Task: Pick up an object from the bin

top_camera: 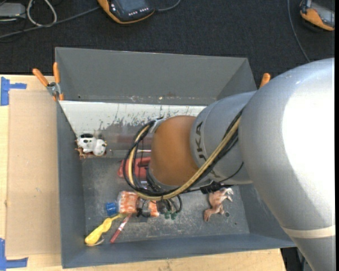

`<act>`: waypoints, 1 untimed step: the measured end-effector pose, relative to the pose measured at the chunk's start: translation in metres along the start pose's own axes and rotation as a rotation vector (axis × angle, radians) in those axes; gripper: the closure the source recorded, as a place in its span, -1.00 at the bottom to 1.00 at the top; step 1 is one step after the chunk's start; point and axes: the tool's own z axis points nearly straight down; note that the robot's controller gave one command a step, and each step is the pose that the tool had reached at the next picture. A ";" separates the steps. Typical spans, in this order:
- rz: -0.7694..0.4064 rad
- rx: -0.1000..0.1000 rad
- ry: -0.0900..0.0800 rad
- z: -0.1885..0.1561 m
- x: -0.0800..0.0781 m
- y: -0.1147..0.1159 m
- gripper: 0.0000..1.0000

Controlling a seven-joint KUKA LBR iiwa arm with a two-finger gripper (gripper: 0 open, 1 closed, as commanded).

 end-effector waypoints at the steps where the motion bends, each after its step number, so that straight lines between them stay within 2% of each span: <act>1: -0.001 0.000 0.000 0.000 0.000 0.000 1.00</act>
Offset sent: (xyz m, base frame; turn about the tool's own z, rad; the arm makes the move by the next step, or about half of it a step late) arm 0.0051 0.0068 0.0008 -0.2333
